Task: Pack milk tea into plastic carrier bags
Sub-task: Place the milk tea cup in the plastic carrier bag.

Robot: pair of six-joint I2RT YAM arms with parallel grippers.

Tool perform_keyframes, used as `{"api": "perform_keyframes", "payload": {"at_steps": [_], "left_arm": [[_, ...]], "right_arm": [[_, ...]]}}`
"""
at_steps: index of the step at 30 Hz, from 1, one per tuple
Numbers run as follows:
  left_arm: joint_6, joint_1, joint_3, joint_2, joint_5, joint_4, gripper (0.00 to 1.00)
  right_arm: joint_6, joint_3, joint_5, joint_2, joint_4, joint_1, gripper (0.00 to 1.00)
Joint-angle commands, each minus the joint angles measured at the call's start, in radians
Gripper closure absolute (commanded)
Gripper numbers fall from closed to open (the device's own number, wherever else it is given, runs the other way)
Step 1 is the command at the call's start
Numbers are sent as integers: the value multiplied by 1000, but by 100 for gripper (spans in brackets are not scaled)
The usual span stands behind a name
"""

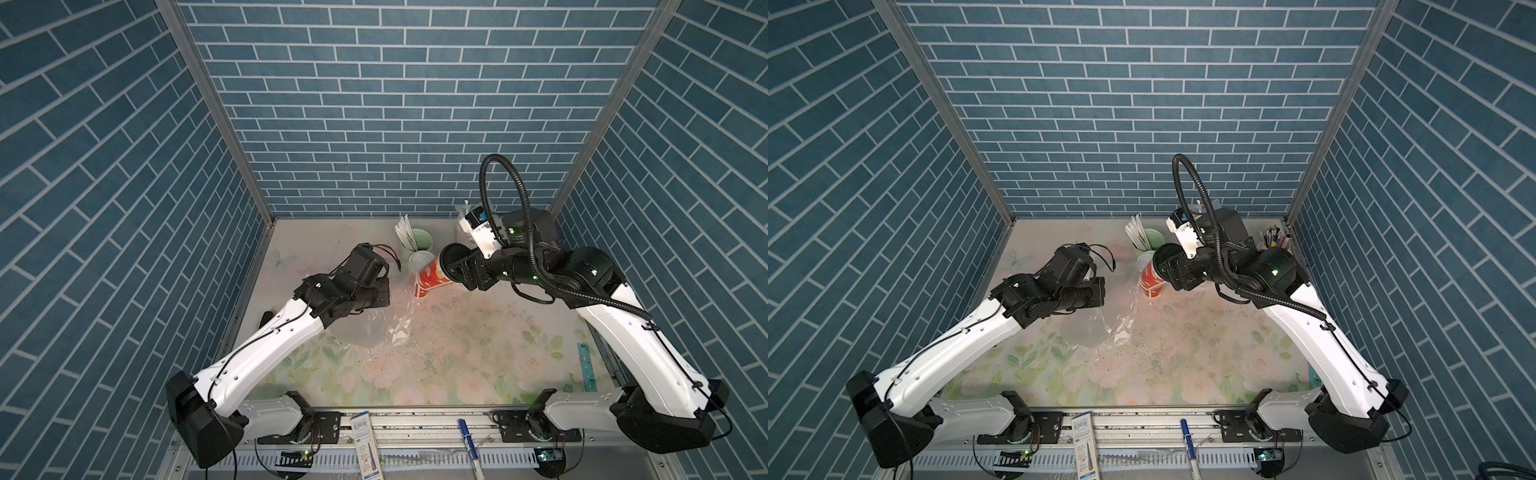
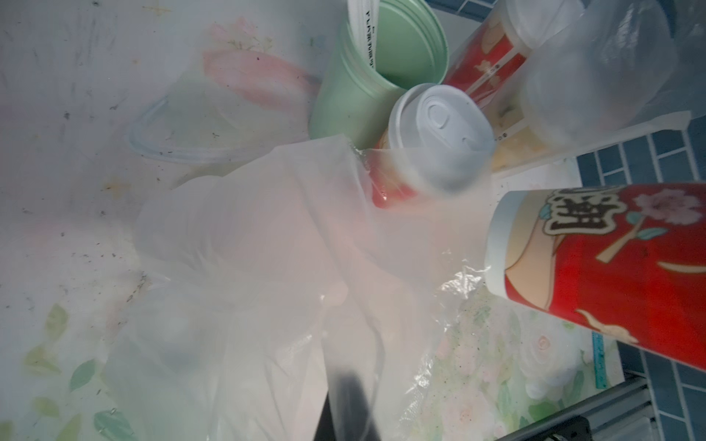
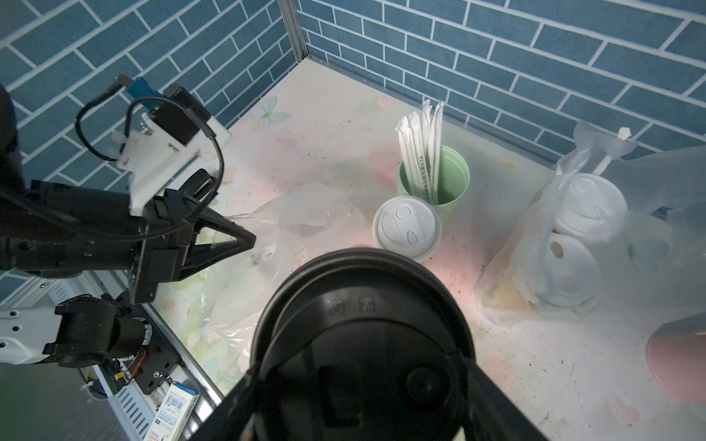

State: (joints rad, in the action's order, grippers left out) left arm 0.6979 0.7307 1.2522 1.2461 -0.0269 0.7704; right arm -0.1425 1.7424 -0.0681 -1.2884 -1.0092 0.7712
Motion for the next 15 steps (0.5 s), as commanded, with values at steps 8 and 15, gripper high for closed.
{"api": "perform_keyframes", "payload": {"at_steps": [8,15], "left_arm": [[89,6,-68,-21,72,-194,100],[124,6,-106,-44,46,-261,100]], "right_arm": [[-97,-35,-180,16,57,-5,37],[-125,-37,-226,49,76,-4,37]]}}
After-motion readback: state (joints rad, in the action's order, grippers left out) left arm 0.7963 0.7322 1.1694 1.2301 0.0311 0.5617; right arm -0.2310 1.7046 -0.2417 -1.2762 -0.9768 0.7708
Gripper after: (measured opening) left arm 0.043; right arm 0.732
